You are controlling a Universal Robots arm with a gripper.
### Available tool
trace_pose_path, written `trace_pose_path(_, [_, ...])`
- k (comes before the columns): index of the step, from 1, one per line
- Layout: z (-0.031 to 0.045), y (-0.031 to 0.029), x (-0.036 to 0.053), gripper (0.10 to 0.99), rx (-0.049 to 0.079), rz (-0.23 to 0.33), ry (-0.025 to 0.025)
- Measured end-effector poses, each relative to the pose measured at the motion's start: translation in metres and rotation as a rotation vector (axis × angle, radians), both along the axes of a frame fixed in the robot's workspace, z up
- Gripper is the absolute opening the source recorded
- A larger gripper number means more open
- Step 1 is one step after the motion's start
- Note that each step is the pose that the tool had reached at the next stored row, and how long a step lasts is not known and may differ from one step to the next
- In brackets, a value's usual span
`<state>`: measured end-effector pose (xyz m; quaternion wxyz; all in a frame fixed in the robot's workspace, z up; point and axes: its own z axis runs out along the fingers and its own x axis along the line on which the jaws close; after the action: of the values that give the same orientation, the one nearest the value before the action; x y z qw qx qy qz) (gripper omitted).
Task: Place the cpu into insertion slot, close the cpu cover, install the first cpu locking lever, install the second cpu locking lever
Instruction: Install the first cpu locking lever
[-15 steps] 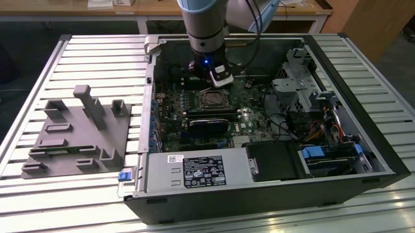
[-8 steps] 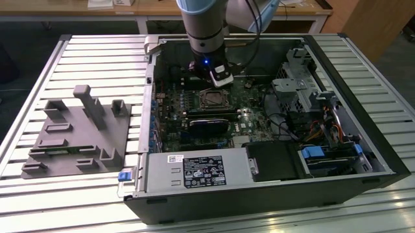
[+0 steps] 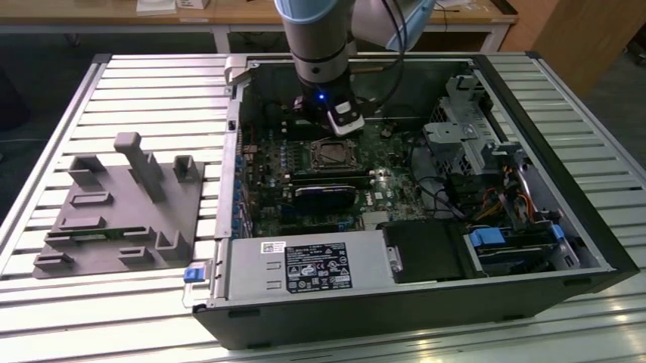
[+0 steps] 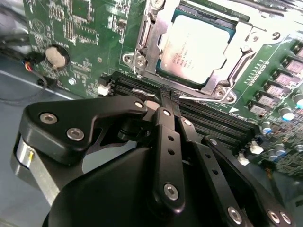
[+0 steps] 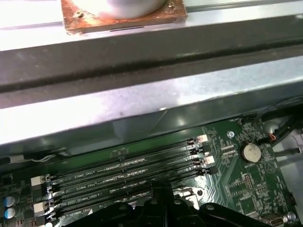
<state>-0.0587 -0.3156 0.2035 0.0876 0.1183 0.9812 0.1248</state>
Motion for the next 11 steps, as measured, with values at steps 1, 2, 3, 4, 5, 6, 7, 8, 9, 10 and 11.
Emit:
trace_pose_path(1, [-0.0002,0.0,0.0,0.106,0.0,0.017,0.0])
trace_pose_path(2, [-0.0004,0.0,0.0,0.106,-0.001,0.035,0.0001])
trace_pose_path(3, [-0.0006,0.0,0.0,0.106,-0.001,0.053,0.0])
trace_pose_path(4, [-0.0009,0.0,0.0,0.106,-0.001,0.069,0.0001])
trace_pose_path(5, [-0.0011,0.0001,0.0,0.106,-0.002,0.075,0.0002])
trace_pose_path(6, [-0.0013,0.0001,0.0,0.106,-0.004,0.075,0.0004])
trace_pose_path(7, [-0.0017,0.0001,0.0,0.106,-0.007,0.075,0.0005])
trace_pose_path(8, [-0.0021,0.0001,0.0,0.106,-0.011,0.075,0.0005])
trace_pose_path(9, [-0.0026,0.0001,0.0,0.106,-0.014,0.075,0.0006])
trace_pose_path(10, [-0.003,0.0001,0.0001,0.106,-0.017,0.075,0.0007])
trace_pose_path(11, [-0.0032,0.0001,0.0002,0.106,-0.019,0.075,0.0008])
